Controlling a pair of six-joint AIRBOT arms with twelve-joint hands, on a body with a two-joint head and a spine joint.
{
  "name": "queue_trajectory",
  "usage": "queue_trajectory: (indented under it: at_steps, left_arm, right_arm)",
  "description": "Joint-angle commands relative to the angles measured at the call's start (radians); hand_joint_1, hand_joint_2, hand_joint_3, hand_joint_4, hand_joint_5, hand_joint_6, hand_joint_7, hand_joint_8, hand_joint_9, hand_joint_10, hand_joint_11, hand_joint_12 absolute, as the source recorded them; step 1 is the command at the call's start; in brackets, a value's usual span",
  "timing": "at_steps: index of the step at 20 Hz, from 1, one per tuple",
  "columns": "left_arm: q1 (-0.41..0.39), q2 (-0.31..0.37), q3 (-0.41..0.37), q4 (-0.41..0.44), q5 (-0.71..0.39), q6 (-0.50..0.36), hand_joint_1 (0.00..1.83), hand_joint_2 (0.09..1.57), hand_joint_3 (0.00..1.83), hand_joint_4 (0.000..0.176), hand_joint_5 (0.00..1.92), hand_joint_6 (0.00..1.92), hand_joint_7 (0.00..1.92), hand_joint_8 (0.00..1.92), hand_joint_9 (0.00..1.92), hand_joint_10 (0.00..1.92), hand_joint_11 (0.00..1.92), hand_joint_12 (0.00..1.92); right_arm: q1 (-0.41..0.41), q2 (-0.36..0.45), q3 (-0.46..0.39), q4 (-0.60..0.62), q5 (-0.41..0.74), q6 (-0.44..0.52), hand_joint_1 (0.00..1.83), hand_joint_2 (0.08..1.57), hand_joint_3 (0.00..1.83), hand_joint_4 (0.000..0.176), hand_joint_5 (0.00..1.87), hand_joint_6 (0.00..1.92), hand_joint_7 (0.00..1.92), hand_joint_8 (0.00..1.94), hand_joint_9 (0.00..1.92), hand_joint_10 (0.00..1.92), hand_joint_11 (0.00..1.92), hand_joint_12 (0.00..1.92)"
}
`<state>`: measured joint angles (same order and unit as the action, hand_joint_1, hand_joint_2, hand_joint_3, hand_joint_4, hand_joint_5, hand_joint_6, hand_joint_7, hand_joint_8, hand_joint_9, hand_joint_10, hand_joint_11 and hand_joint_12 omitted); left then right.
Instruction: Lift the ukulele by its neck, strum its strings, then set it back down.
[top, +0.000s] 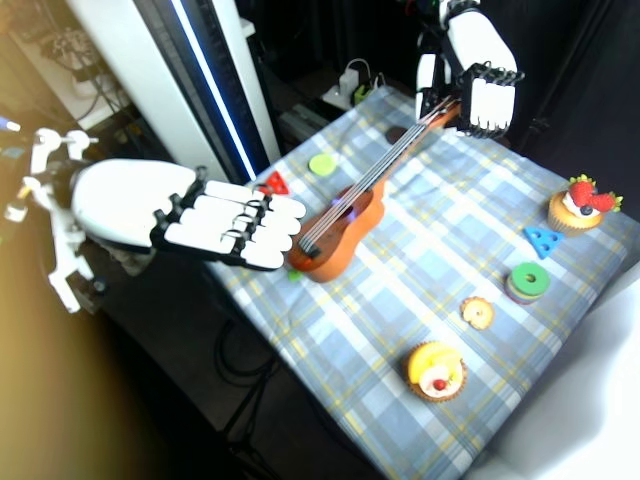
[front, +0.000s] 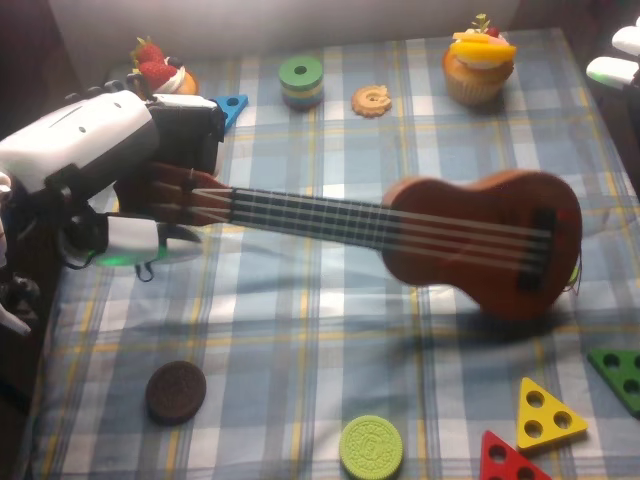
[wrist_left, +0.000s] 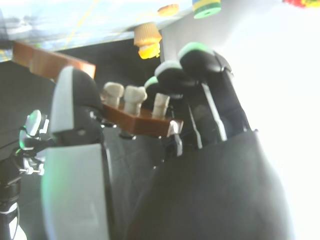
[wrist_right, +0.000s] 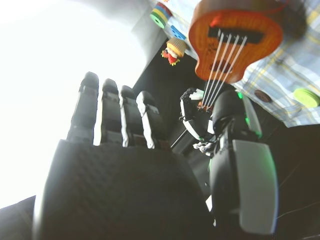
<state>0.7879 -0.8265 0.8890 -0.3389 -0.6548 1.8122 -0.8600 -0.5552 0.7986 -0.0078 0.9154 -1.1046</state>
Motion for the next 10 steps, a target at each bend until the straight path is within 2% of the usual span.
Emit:
queue_trajectory:
  at_steps: [1,2,3,4,5,7,8,9,10]
  left_arm:
    - [-0.016,-0.006,0.002,0.013,-0.095,-0.008,1.48,0.93,0.83,0.0,0.48,1.92,0.56,1.92,0.61,1.91,0.56,1.92]
    - [-0.015,-0.005,0.001,0.013,-0.102,-0.008,1.47,0.97,0.76,0.0,0.47,1.92,0.54,1.92,0.57,1.91,0.46,1.92]
    - [-0.015,-0.004,-0.001,0.013,-0.112,-0.009,1.31,1.03,0.72,0.0,0.51,1.86,0.55,1.92,0.56,1.91,0.45,1.92]
    - [-0.014,0.0,-0.004,0.014,-0.127,-0.014,1.27,1.06,0.7,0.0,0.5,1.86,0.54,1.92,0.56,1.92,0.49,1.92]
    - [-0.012,0.003,-0.007,0.015,-0.139,-0.019,1.26,1.06,0.7,0.0,0.49,1.87,0.54,1.92,0.55,1.92,0.49,1.92]
    - [-0.009,0.008,-0.01,0.017,-0.157,-0.03,1.27,1.04,0.73,0.0,0.5,1.87,0.55,1.92,0.57,1.92,0.48,1.92]
    - [-0.008,0.01,-0.009,0.017,-0.162,-0.042,1.27,1.04,0.73,0.0,0.5,1.86,0.55,1.92,0.57,1.92,0.49,1.92]
    - [-0.006,0.011,-0.009,0.019,-0.164,-0.051,1.42,1.02,0.7,0.0,0.46,1.91,0.53,1.9,0.56,1.92,0.49,1.92]
    - [-0.006,0.011,-0.009,0.023,-0.166,-0.055,1.31,1.04,0.7,0.0,0.49,1.84,0.55,1.9,0.56,1.92,0.5,1.92]
  right_arm:
    - [0.015,0.002,0.003,0.016,0.118,-0.002,0.51,1.21,0.0,0.025,0.0,0.0,0.0,0.0,0.0,0.0,0.0,0.0]
    - [0.015,0.002,0.003,0.016,0.117,-0.002,0.51,1.21,0.0,0.017,0.0,0.0,0.0,0.0,0.0,0.0,0.0,0.0]
    - [0.015,0.002,0.003,0.017,0.117,-0.002,0.52,1.2,0.0,0.027,0.0,0.0,0.0,0.0,0.0,0.0,0.0,0.0]
    - [0.015,0.002,0.003,0.017,0.117,-0.002,0.52,1.21,0.0,0.025,0.0,0.0,0.0,0.0,0.0,0.0,0.0,0.0]
    - [0.015,0.002,0.003,0.017,0.117,-0.002,0.54,1.21,0.0,0.017,0.0,0.0,0.0,0.0,0.0,0.0,0.0,0.0]
    - [0.015,0.002,0.003,0.017,0.117,-0.002,0.52,1.2,0.0,0.035,0.0,0.0,0.0,0.0,0.0,0.0,0.0,0.0]
    - [0.015,0.002,0.003,0.017,0.117,-0.002,0.51,1.21,0.0,0.026,0.0,0.0,0.0,0.0,0.0,0.0,0.0,0.0]
    - [0.015,0.002,0.003,0.017,0.117,-0.002,0.52,1.21,0.0,0.022,0.0,0.0,0.0,0.0,0.0,0.0,0.0,0.0]
    - [0.015,0.002,0.003,0.017,0.117,-0.002,0.52,1.2,0.0,0.036,0.0,0.0,0.0,0.0,0.0,0.0,0.0,0.0]
